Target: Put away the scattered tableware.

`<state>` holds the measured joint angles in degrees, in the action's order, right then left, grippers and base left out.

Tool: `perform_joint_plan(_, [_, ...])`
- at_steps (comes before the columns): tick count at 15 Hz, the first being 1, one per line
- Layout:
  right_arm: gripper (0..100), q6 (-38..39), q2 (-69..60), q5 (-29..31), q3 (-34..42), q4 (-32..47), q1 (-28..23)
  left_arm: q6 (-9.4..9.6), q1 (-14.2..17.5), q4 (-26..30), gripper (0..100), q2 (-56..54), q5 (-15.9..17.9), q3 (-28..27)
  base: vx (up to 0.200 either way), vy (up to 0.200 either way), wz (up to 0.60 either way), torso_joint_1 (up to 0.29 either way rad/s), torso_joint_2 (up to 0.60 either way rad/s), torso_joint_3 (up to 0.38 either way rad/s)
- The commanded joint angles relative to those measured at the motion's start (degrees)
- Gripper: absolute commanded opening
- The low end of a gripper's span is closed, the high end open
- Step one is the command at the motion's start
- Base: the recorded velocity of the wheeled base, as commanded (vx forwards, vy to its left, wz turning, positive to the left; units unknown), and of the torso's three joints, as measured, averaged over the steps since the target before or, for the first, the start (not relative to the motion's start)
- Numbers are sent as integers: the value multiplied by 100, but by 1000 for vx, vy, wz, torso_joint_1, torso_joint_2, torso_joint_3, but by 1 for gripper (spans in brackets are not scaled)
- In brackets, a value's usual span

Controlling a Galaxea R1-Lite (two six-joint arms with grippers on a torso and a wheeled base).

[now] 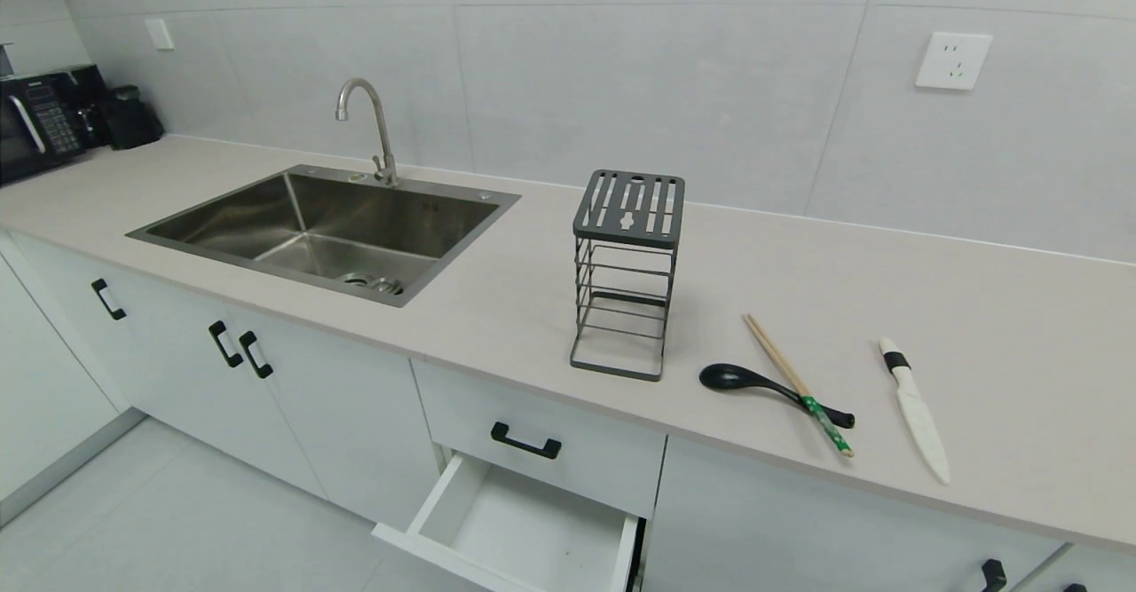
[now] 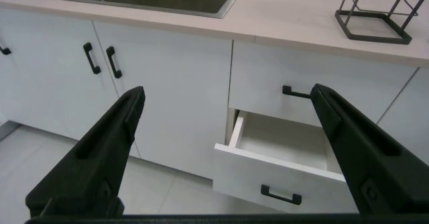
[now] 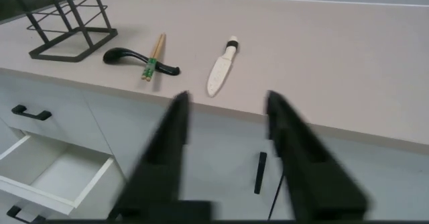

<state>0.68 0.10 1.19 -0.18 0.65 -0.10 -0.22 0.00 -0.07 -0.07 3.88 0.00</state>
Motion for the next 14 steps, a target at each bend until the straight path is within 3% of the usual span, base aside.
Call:
perform_joint_plan(1, [100, -7, 8, -23, 1, 6, 1, -4, 0, -1, 100, 7, -1, 0, 0, 0, 0, 0, 0, 0])
perform_joint_plan(3, [100, -183, 8, -23, -237, -548, -17, -4, 0, -1, 100, 7, -1, 0, 0, 0, 0, 0, 0, 0])
perform_joint_plan(5, [100, -244, 632, -471, -1019, -636, -96, -4, 0, -1, 100, 7, -1, 0, 0, 0, 0, 0, 0, 0])
perform_joint_plan(10, [100, -183, 1897, -1359, -1177, -636, 89, -4, 0, -1, 100, 7, -1, 0, 0, 0, 0, 0, 0, 0])
perform_joint_plan(14, [100, -183, 2820, -1605, -1247, -645, 150, -4, 0, -1, 100, 7, -1, 0, 0, 0, 0, 0, 0, 0])
